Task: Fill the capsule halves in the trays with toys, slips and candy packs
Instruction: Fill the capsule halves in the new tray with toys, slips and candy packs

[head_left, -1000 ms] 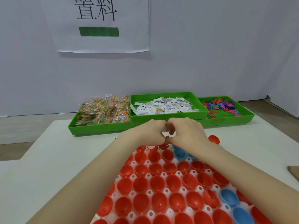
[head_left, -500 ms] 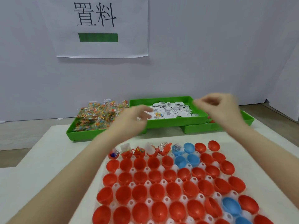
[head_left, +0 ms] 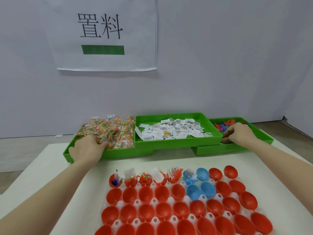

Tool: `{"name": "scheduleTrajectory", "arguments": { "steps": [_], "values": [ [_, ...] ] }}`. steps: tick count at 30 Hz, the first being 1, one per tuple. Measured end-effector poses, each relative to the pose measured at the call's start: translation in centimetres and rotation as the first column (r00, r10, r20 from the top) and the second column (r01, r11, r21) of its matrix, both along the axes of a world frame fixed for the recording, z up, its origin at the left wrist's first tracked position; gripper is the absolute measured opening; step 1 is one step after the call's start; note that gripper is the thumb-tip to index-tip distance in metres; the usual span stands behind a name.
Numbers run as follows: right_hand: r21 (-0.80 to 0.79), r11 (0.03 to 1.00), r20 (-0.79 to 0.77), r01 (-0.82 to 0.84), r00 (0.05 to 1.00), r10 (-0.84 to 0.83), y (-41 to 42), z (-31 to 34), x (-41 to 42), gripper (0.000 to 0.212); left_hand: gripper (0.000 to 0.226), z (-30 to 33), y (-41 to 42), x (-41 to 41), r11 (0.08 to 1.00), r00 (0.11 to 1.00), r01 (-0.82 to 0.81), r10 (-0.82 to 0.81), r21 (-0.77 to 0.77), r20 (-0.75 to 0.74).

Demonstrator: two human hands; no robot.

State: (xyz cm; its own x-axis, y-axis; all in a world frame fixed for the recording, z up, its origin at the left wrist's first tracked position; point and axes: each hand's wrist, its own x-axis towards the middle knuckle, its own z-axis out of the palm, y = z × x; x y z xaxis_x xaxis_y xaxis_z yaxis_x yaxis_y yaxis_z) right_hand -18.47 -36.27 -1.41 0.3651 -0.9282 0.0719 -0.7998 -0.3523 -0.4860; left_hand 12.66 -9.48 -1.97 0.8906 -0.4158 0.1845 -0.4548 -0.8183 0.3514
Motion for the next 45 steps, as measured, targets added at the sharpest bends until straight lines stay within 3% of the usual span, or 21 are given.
{"name": "scheduleTrajectory", "arguments": {
  "steps": [5, 8, 12, 18, 23, 27, 29, 31, 35, 37, 41, 45],
  "values": [
    [-0.071, 0.99, 0.003, 0.124, 0.992, -0.124, -0.1, 0.0, -0.7, 0.024, 0.03, 0.5, 0.0, -0.4, 0.973, 0.999, -0.026, 0.034, -0.23, 0.033],
    [-0.051, 0.978, 0.05, 0.204, 0.978, -0.202, -0.2, 0.3, -1.2, 0.023, 0.024, 0.6, 0.1, -0.7, 0.892, 0.999, -0.033, 0.029, -0.451, -0.016],
    [0.02, 0.987, -0.017, 0.158, 0.987, -0.158, -0.1, 0.2, -1.2, 0.039, 0.022, 1.0, 0.1, -1.0, 0.806, 0.996, -0.019, -0.036, -0.592, -0.081],
    [-0.029, 0.99, -0.056, 0.137, 0.989, -0.138, 0.3, 0.2, -1.1, 0.012, 0.039, 2.1, 1.6, -3.7, 0.552, 0.929, -0.126, -0.226, -0.824, -0.293],
    [-0.036, 0.985, -0.015, 0.169, 0.985, -0.169, -0.1, -0.3, -1.2, 0.011, 0.02, 2.5, 4.7, -6.6, 0.459, 0.86, -0.111, -0.4, -0.881, -0.317],
    [-0.04, 0.988, -0.132, 0.148, 0.98, -0.152, 0.2, 0.2, -1.2, 0.016, 0.01, 3.8, 6.2, -7.7, 0.462, 0.8, -0.092, -0.493, -0.882, -0.342],
    [0.001, 0.989, -0.192, 0.145, 0.971, -0.142, 0.4, 0.8, -0.9, 0.031, 0.012, 4.6, 6.2, -7.9, 0.43, 0.781, -0.091, -0.528, -0.898, -0.332],
    [0.04, 0.984, -0.243, 0.173, 0.957, -0.159, 0.6, 1.3, -0.8, 0.042, 0.012, 5.2, 6.2, -8.2, 0.417, 0.769, -0.093, -0.547, -0.904, -0.331],
    [0.027, 0.976, -0.296, 0.216, 0.934, -0.198, 0.8, 1.6, -0.4, 0.035, 0.016, 5.4, 5.9, -8.9, 0.408, 0.757, -0.079, -0.569, -0.91, -0.321],
    [-0.01, 0.979, -0.277, 0.205, 0.94, -0.199, 0.8, 1.5, -0.1, 0.042, 0.016, 5.4, 5.8, -9.3, 0.404, 0.761, -0.074, -0.568, -0.912, -0.314],
    [0.02, 0.997, -0.349, 0.073, 0.935, -0.062, 1.3, 2.3, 0.1, 0.053, 0.016, 5.4, 5.5, -9.6, 0.404, 0.768, -0.067, -0.562, -0.912, -0.306],
    [0.096, 0.994, -0.328, 0.06, 0.944, -0.025, 1.4, 2.3, 0.1, 0.041, 0.014, 5.5, 5.4, -10.0, 0.399, 0.776, -0.036, -0.566, -0.916, -0.277]
  ]
}}
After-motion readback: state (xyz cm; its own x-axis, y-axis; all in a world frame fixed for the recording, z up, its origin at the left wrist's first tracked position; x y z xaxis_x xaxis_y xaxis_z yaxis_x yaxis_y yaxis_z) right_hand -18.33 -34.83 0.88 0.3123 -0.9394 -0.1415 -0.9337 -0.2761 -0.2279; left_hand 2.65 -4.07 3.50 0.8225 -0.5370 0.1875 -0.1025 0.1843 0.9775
